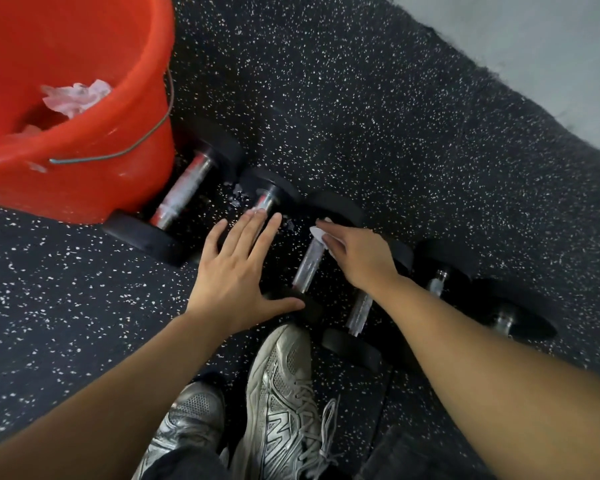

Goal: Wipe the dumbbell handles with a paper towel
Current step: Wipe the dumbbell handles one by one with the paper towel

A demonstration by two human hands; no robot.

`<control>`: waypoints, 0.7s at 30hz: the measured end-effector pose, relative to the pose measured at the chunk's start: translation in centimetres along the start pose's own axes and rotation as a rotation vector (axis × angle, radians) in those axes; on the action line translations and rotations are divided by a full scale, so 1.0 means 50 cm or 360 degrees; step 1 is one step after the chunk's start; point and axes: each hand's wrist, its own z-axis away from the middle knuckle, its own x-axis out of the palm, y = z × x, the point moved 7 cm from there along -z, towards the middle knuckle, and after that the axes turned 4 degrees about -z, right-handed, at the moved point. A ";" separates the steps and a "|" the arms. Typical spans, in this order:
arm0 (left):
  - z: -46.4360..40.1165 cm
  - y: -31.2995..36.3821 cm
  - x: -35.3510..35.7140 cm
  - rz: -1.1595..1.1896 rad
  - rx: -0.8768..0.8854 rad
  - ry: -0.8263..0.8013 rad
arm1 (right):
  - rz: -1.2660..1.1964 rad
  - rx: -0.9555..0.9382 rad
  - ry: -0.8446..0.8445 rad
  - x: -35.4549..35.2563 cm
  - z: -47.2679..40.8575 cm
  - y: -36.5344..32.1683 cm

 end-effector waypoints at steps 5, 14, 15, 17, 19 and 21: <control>0.001 -0.003 0.000 -0.0012 -0.0027 -0.0023 | -0.0214 0.0051 -0.0049 0.033 0.016 -0.001; 0.004 0.001 -0.002 0.0049 -0.0033 -0.0019 | -0.0112 -0.0194 -0.0463 0.083 0.078 -0.034; 0.004 0.002 -0.003 0.0054 -0.0035 -0.0023 | -0.0103 -0.0211 -0.0503 0.085 0.081 -0.039; 0.004 0.003 -0.004 0.0066 -0.0032 -0.0024 | -0.0063 -0.0255 -0.0515 0.085 0.084 -0.048; 0.005 0.004 -0.003 0.0082 -0.0031 -0.0029 | 0.0028 -0.0306 -0.0464 0.077 0.088 -0.053; 0.005 0.004 -0.004 0.0099 -0.0038 -0.0033 | 0.0117 -0.0322 -0.0402 0.070 0.085 -0.046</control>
